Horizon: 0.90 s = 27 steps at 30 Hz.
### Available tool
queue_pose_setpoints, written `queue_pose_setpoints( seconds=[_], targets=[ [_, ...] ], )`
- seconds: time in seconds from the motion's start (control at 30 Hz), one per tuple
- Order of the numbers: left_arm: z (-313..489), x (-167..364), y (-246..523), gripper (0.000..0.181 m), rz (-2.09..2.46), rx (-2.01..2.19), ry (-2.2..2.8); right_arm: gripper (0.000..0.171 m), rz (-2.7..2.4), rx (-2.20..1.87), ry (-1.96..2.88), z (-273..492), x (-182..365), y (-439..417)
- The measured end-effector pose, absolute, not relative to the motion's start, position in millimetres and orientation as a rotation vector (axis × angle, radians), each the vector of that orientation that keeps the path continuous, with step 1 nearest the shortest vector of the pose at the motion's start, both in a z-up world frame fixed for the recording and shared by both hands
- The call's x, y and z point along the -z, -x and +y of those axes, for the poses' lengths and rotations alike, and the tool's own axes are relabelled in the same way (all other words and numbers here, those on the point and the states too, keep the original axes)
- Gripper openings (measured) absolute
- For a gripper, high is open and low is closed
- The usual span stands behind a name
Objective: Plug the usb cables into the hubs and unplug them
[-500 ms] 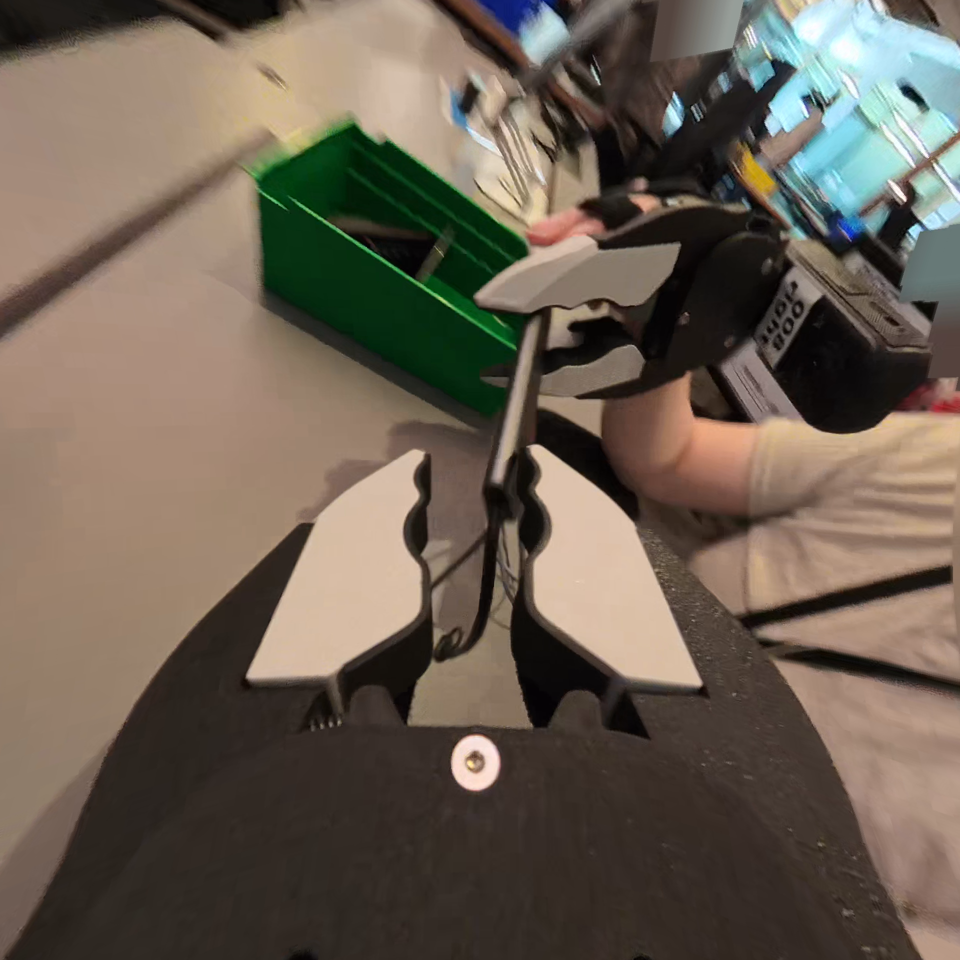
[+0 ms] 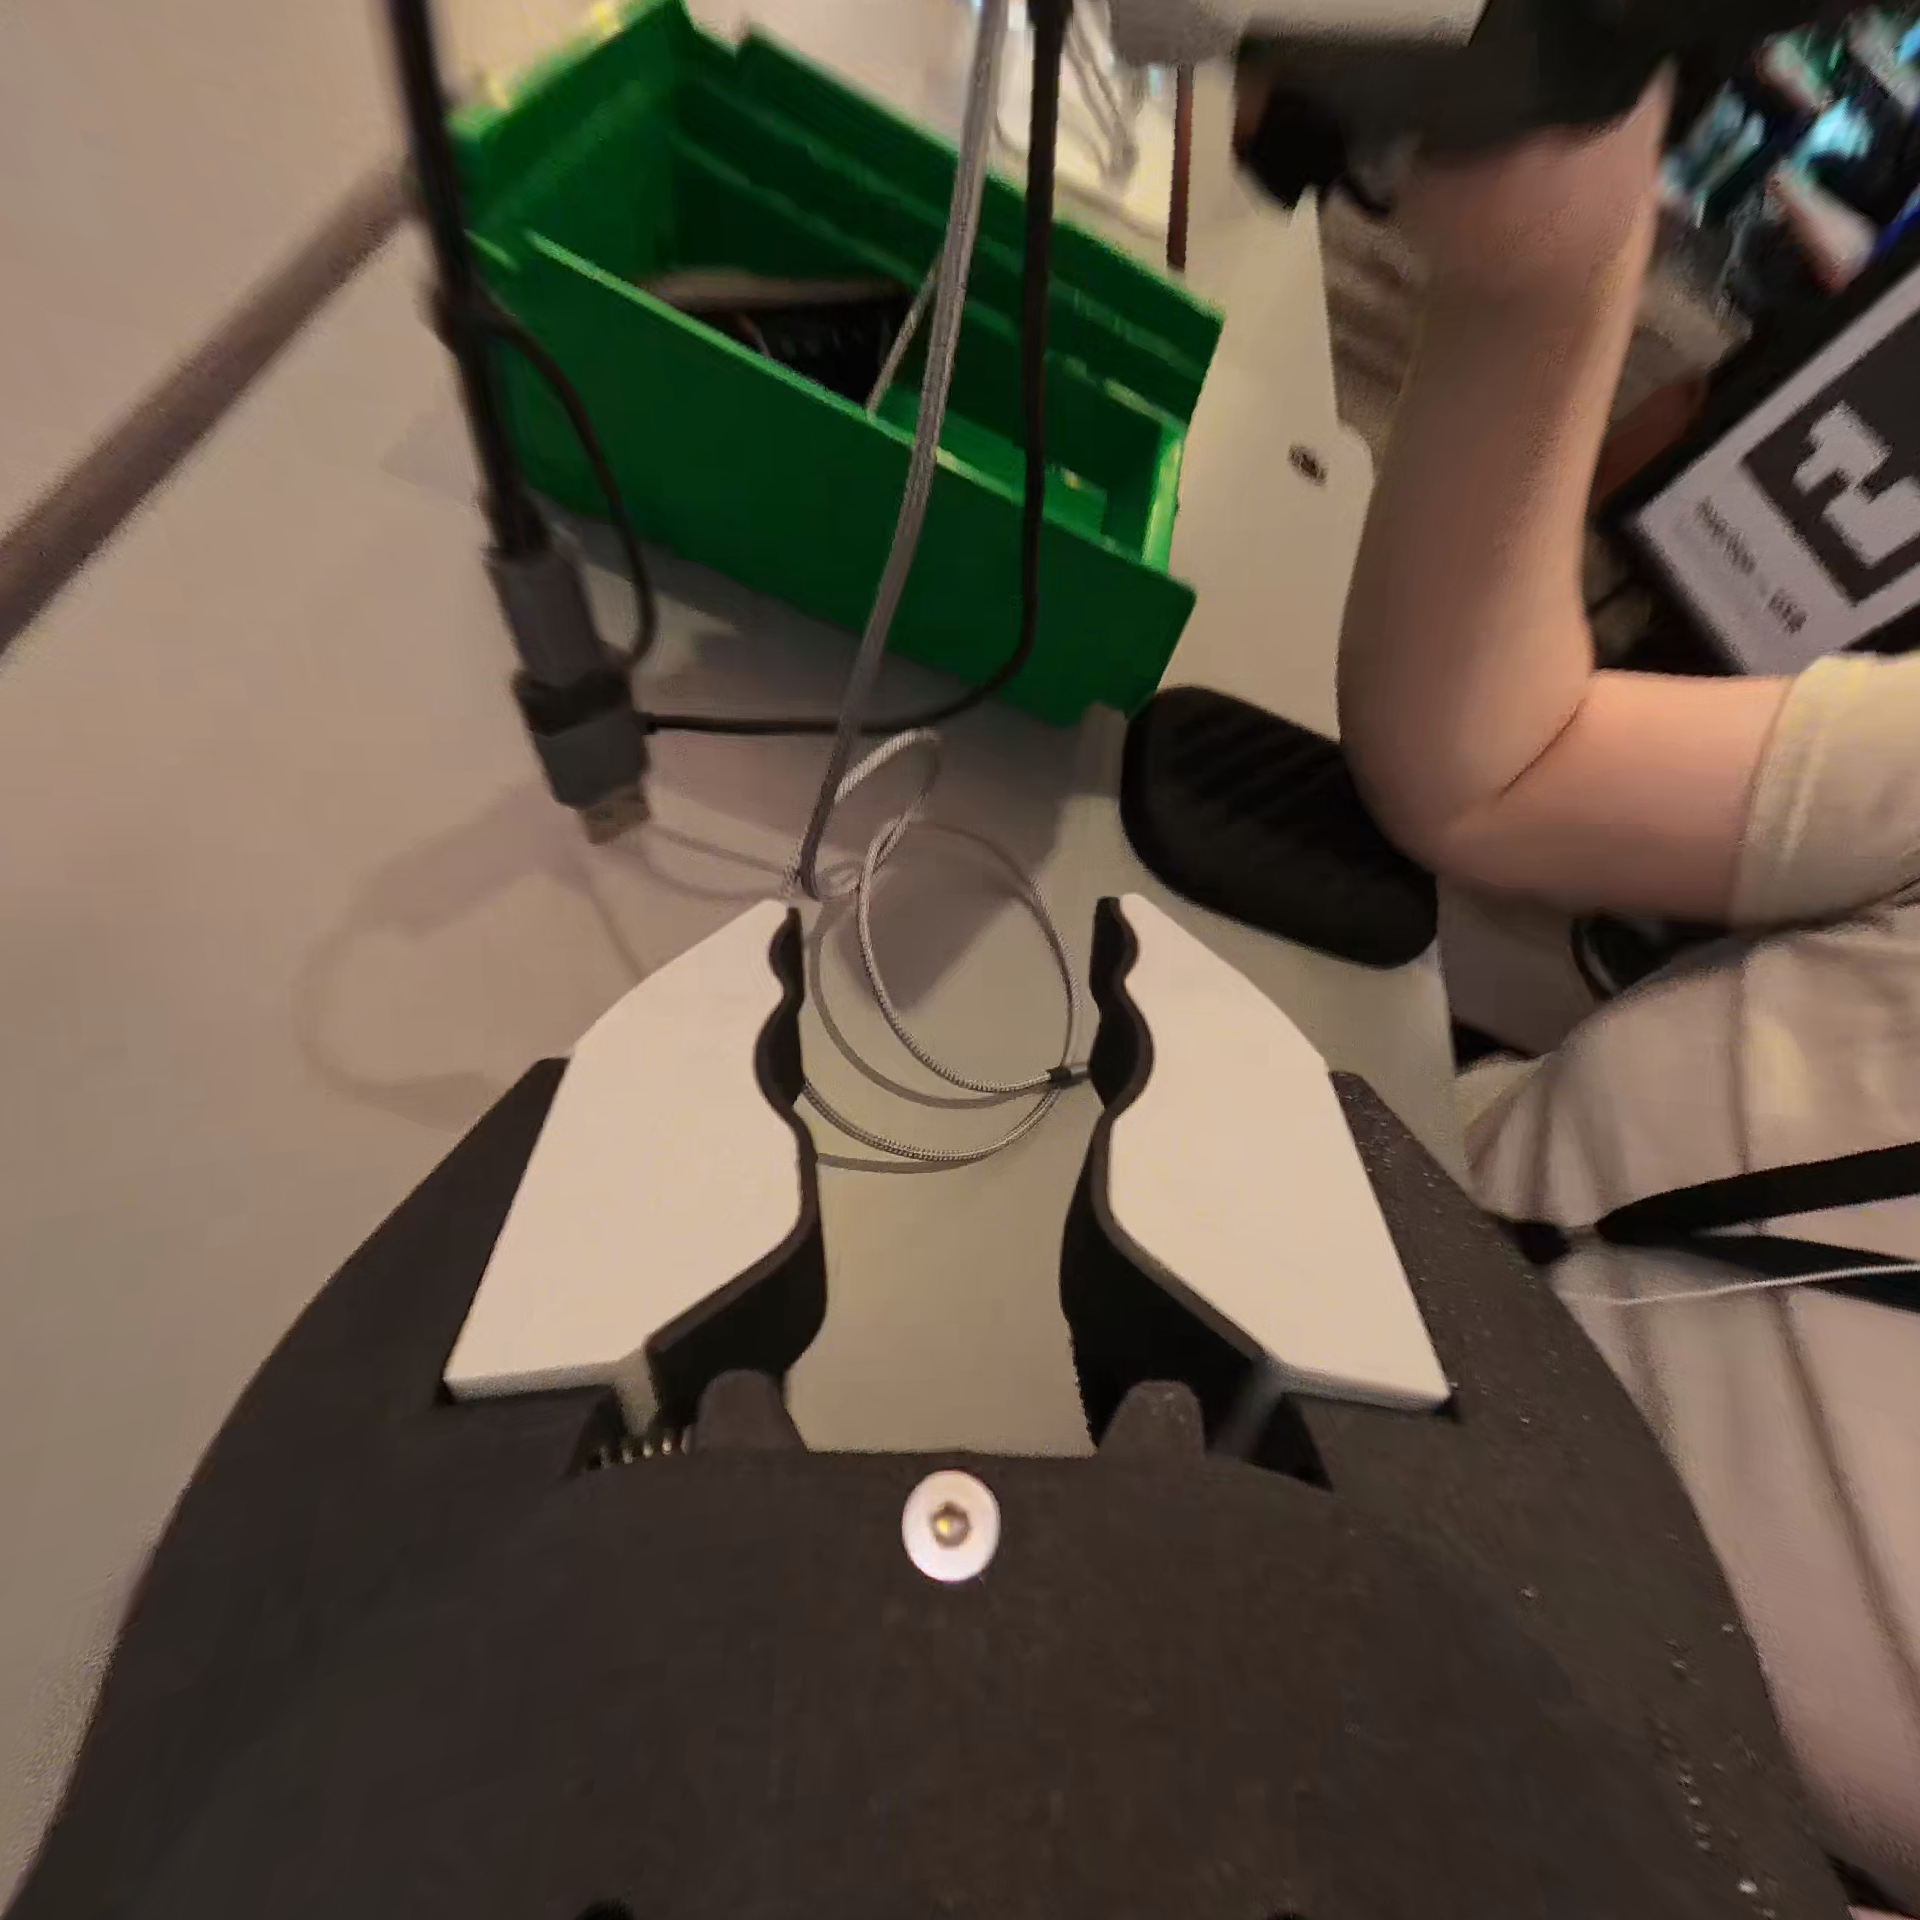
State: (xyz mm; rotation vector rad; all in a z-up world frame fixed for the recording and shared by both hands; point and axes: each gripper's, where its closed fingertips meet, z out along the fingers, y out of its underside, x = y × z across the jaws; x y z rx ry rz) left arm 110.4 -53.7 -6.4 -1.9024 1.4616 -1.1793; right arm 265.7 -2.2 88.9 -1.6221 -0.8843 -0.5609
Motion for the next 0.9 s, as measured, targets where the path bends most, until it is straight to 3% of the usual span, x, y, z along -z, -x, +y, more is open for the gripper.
queue_pose_setpoints(
  seconds=[0.13,0.27,0.43,0.5,0.53,0.67,0.9],
  targets=[
    [-41,73,-136,0.077,1.588,0.926,1.987,0.033,-0.866,0.554,1.645,-2,-88,-277],
    [-54,106,-159,0.071,1.604,1.059,2.07,0.033,-0.85,0.534,1.656,-1,-88,-285],
    [-71,138,-173,0.079,1.685,1.083,2.12,0.033,-0.821,0.511,1.669,-2,-89,-297],
    [-64,147,-176,0.057,1.674,0.981,2.118,0.033,-0.8,0.503,1.675,-3,-90,-304],
    [-63,148,-177,0.03,1.685,0.954,2.095,0.032,-0.789,0.492,1.679,-3,-91,-308],
    [-69,134,-181,0.0,1.723,0.989,1.982,0.032,-0.754,0.461,1.704,-6,-91,-323],
    [-47,57,-186,0.0,1.419,1.114,1.797,0.032,-0.582,0.262,1.687,-12,-108,-339]
  ],
)
